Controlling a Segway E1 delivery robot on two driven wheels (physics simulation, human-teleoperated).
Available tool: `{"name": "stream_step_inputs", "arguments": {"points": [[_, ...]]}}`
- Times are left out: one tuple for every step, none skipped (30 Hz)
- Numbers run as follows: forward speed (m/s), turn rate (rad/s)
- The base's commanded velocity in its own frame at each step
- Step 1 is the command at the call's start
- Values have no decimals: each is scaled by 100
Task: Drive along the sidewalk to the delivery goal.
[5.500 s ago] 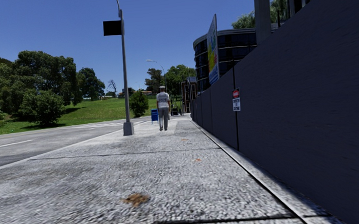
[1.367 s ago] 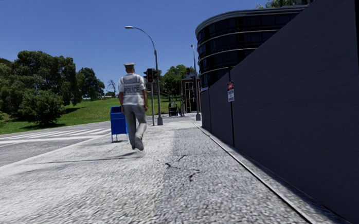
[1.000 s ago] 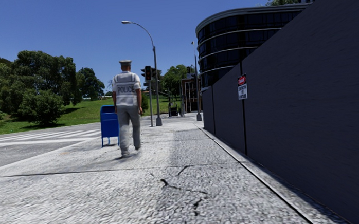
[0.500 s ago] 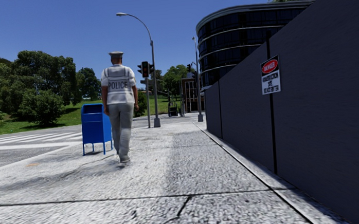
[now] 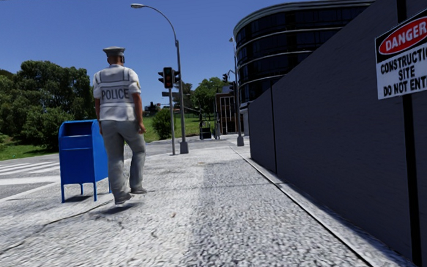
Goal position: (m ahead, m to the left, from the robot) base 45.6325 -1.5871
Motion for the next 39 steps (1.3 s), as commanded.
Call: {"name": "stream_step_inputs", "arguments": {"points": [[200,0],[200,0],[200,0],[200,0],[200,0],[200,0],[200,0],[200,0],[200,0],[200,0],[200,0],[200,0],[200,0],[200,0],[200,0],[200,0],[200,0],[200,-17],[200,-27],[200,-27],[200,-29],[200,-30],[200,-30],[200,-30],[200,-18],[200,-1],[200,0],[200,0],[200,0],[200,0],[200,0],[200,0],[200,0],[200,0],[200,0],[200,0],[200,0],[200,0],[200,0]]}}
